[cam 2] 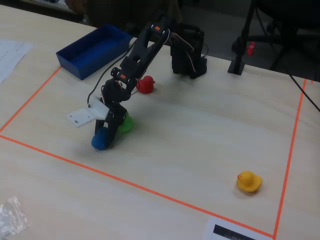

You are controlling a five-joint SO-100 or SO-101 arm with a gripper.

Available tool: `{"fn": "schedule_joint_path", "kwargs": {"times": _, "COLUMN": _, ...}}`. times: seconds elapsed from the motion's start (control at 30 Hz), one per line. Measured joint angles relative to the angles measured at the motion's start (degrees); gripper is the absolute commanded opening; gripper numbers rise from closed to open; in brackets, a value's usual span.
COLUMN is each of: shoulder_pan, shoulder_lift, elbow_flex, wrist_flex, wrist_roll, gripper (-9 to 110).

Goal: Grasp blue duck and put it into box.

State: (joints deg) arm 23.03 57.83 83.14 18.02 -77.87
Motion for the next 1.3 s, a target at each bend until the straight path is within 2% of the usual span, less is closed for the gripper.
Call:
{"fn": "schedule_joint_path", "kwargs": {"times": 0.1, "shoulder_pan": 1.1, "shoulder_lift": 0.7, "elbow_flex": -2.3, "wrist_flex": 4.0, "wrist_roll": 3.6, "gripper": 0}}
{"fn": "schedule_joint_path", "kwargs": {"times": 0.23, "shoulder_pan": 5.5, "shoulder_lift": 5.5, "elbow_flex": -12.3, "wrist_flex": 16.8, "wrist_roll": 7.5, "gripper": 0}}
{"fn": "schedule_joint_path", "kwargs": {"times": 0.37, "shoulder_pan": 12.8, "shoulder_lift": 17.2, "elbow_flex": -21.0, "wrist_flex": 30.7, "wrist_roll": 5.7, "gripper": 0}}
{"fn": "schedule_joint_path", "kwargs": {"times": 0.47, "shoulder_pan": 20.4, "shoulder_lift": 28.6, "elbow_flex": -18.6, "wrist_flex": 35.4, "wrist_roll": 1.1, "gripper": 0}}
{"fn": "schedule_joint_path", "kwargs": {"times": 0.57, "shoulder_pan": 28.7, "shoulder_lift": 40.3, "elbow_flex": -8.3, "wrist_flex": 33.2, "wrist_roll": -4.5, "gripper": 0}}
{"fn": "schedule_joint_path", "kwargs": {"times": 0.73, "shoulder_pan": 43.6, "shoulder_lift": 56.9, "elbow_flex": 15.3, "wrist_flex": 21.8, "wrist_roll": -12.8, "gripper": 0}}
{"fn": "schedule_joint_path", "kwargs": {"times": 0.97, "shoulder_pan": 56.7, "shoulder_lift": 65.7, "elbow_flex": 41.7, "wrist_flex": 9.3, "wrist_roll": -20.3, "gripper": 0}}
{"fn": "schedule_joint_path", "kwargs": {"times": 1.3, "shoulder_pan": 68.6, "shoulder_lift": 67.3, "elbow_flex": 53.7, "wrist_flex": 0.5, "wrist_roll": -21.5, "gripper": 0}}
